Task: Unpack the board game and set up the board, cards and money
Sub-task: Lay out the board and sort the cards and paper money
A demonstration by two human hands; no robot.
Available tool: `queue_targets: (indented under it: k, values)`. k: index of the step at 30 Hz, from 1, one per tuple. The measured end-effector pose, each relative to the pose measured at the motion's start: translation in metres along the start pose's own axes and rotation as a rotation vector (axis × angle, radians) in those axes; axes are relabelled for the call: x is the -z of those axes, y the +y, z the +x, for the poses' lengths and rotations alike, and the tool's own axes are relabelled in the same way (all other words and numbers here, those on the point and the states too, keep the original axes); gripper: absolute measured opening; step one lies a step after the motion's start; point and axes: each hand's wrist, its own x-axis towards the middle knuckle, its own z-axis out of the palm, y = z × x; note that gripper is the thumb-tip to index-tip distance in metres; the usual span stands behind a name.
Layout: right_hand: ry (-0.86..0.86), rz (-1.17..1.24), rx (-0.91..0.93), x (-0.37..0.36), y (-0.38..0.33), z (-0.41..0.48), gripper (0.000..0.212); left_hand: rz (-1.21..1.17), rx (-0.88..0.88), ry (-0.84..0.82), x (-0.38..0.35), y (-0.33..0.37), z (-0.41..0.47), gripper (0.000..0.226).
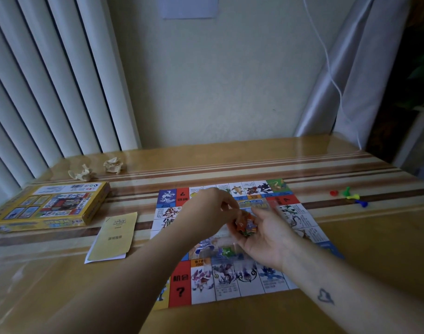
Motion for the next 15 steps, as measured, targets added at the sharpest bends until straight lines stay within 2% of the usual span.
queue_targets:
  k: [4,9,11,15]
  values:
    - [0.025,0.045,0.06,0.002,-0.007,-0.005,0.017,-0.023,0.045,0.056,0.002,-0.013,-0.003,0.021]
    - [0.07,-0.016,0.118,0.013,-0.014,0.008,0.02,0.186,0.073,-0.212,-0.014,-0.016,-0.017,0.02]
    - [0.095,-0.022,0.137,0.014,-0.015,0.012,0.023,0.301,0.058,-0.233,-0.018,-0.011,-0.02,0.022]
    - [0.12,-0.059,0.139,0.015,-0.015,0.012,0.015,0.497,0.004,-0.261,-0.023,-0.008,-0.017,0.023]
